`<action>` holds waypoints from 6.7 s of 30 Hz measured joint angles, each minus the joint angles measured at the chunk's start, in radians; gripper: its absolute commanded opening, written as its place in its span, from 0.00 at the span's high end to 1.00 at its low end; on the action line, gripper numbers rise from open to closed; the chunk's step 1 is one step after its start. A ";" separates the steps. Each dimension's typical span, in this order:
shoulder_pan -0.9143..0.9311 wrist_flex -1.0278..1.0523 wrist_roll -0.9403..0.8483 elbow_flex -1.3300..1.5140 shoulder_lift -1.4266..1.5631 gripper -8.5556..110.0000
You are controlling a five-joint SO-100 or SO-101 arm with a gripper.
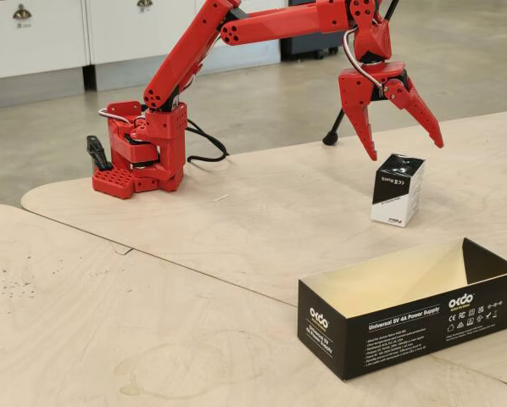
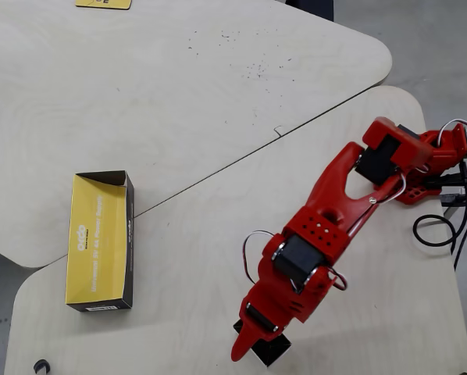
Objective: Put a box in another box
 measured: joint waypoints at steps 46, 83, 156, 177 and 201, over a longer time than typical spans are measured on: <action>0.178 0.020 -0.035 -0.199 -0.043 0.81; 0.522 -0.623 -0.362 -0.276 -0.222 0.81; 0.614 -0.365 -0.881 1.531 1.276 0.93; 0.672 -0.525 -1.057 2.408 2.272 0.93; 0.683 -0.278 -1.299 2.405 2.393 0.93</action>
